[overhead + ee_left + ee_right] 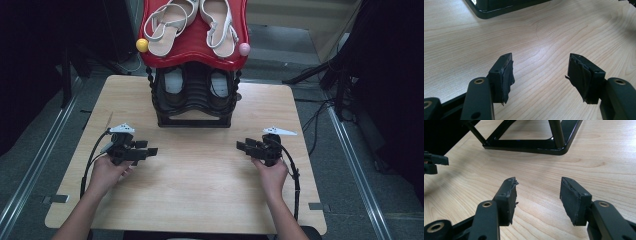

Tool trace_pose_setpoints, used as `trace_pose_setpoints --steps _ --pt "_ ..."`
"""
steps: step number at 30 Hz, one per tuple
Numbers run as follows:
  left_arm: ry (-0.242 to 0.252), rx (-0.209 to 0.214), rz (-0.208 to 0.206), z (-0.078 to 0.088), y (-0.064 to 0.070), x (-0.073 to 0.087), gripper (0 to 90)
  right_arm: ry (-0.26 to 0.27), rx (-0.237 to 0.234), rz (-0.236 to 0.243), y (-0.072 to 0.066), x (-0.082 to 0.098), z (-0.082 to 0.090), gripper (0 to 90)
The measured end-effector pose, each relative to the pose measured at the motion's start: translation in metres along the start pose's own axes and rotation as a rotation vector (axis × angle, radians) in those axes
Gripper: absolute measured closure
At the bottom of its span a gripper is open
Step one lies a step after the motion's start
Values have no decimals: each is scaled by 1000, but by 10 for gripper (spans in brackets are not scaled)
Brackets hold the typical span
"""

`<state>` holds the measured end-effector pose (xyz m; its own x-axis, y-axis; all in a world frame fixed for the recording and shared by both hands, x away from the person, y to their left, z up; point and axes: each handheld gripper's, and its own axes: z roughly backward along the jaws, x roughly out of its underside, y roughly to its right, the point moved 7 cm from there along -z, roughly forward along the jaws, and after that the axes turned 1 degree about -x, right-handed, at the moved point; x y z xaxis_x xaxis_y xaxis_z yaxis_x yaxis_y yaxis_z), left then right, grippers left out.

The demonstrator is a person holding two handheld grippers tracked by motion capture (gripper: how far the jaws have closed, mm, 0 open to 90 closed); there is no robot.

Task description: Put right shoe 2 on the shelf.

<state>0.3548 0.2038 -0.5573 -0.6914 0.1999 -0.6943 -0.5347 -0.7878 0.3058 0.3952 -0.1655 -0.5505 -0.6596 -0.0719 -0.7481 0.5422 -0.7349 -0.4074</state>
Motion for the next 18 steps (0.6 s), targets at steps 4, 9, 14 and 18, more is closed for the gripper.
trace_pose_setpoints --steps 4,9,14,18 --pt "-2 1 6 0 0 0 362 -4 6 16 -2 1 0 481" --pt "-6 -3 18 -1 0 0 325 0 9 16 -1 0 0 477" --pt "-11 2 21 -1 0 1 312 -7 9 14 0 1 -1 474" --pt "-13 3 22 -1 0 1 308 -6 11 15 -1 1 -1 473"
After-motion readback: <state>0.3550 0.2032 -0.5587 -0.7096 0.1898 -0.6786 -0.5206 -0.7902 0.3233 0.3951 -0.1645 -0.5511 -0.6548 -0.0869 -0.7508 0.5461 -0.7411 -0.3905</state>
